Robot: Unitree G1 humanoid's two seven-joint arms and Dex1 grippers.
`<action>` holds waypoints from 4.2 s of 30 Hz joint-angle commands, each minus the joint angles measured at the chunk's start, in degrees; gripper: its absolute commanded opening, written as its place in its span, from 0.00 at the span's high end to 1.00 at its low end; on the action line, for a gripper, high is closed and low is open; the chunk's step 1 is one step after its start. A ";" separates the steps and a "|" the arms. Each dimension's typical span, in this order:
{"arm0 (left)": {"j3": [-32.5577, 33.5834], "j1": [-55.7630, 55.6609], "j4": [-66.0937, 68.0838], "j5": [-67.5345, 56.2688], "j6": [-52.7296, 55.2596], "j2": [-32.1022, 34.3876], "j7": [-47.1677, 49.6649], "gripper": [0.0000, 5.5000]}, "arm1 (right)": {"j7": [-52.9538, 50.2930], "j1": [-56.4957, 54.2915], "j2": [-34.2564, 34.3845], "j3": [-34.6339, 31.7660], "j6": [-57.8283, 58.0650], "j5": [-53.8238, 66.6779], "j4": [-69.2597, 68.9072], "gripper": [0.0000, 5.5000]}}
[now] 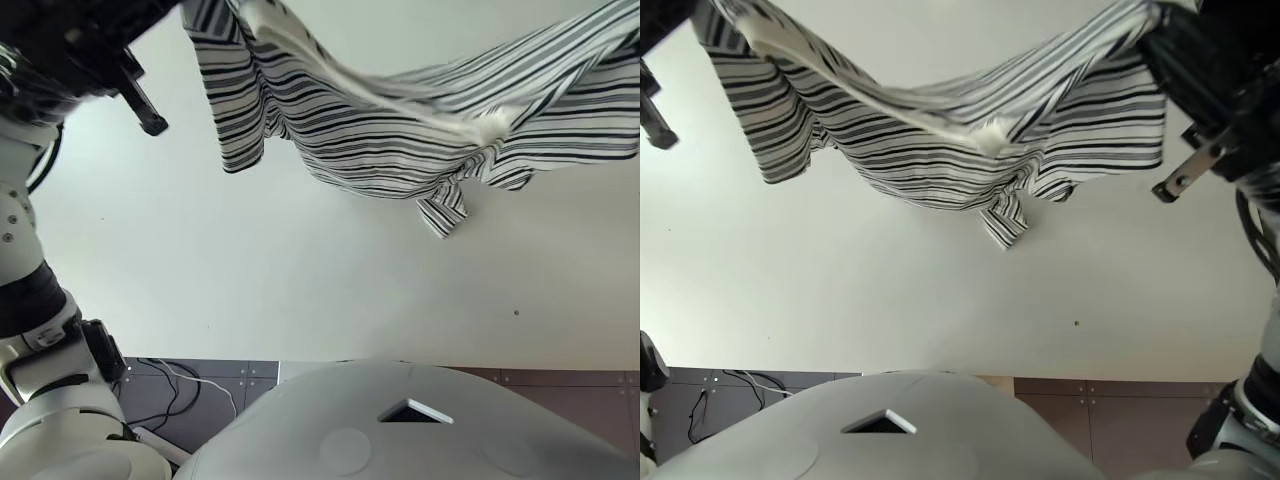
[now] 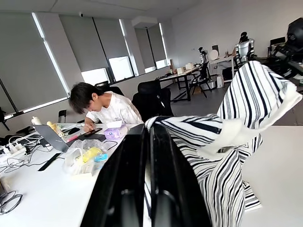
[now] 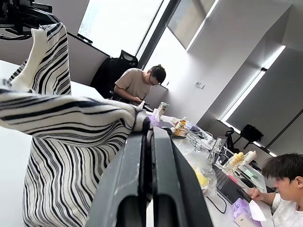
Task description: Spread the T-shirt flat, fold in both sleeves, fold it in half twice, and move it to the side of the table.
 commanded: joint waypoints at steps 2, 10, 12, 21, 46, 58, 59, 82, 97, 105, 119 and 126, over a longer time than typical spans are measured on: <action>8.70 -4.87 -0.36 -14.17 9.05 8.15 -0.79 0.98 | -0.64 -2.16 -4.49 -10.25 5.45 10.76 -1.31 0.98; 16.39 -15.43 4.73 -36.44 17.51 20.37 3.36 0.98 | -7.01 -6.15 -11.39 -23.45 12.19 30.24 -0.83 0.98; 14.87 -13.85 3.73 -33.11 17.04 20.45 2.20 0.98 | -7.71 -6.28 -12.50 -24.35 13.30 32.53 -0.67 0.98; -20.24 -0.63 15.82 16.62 -10.06 2.92 -6.94 0.98 | -3.08 -12.57 0.08 18.07 6.00 0.30 18.64 0.98; -36.87 -30.33 94.86 63.48 -51.98 -25.81 25.98 0.80 | -19.01 -46.13 25.21 29.28 -26.02 -39.58 105.21 0.72; -33.23 17.11 29.91 52.32 -50.77 -6.77 3.73 0.80 | 7.99 10.49 5.40 26.38 -14.43 -23.83 19.32 0.72; -33.31 18.04 29.38 53.63 -50.44 -6.44 4.09 0.80 | 8.61 12.57 4.74 25.77 -13.86 -23.18 17.39 0.72; -31.79 38.07 19.77 55.13 -51.84 3.99 -2.57 0.80 | 16.80 34.10 2.02 14.45 -21.49 -30.78 26.16 0.59; -33.02 37.17 20.59 51.81 -51.38 2.73 -3.54 0.80 | 29.05 40.97 -3.98 19.89 -8.25 -14.36 17.10 0.57; -29.79 36.47 9.52 36.21 -30.74 2.50 -7.95 0.80 | 29.46 37.73 -5.00 9.59 -1.41 -7.87 16.89 0.57; -46.50 9.08 33.54 63.88 -49.96 -12.68 0.11 0.80 | 9.71 10.10 9.56 30.05 -24.31 -38.15 38.07 0.57; -50.77 -12.21 72.51 77.89 -64.74 -19.74 16.58 0.80 | -16.06 -8.44 15.55 37.16 -41.74 -61.00 64.78 0.57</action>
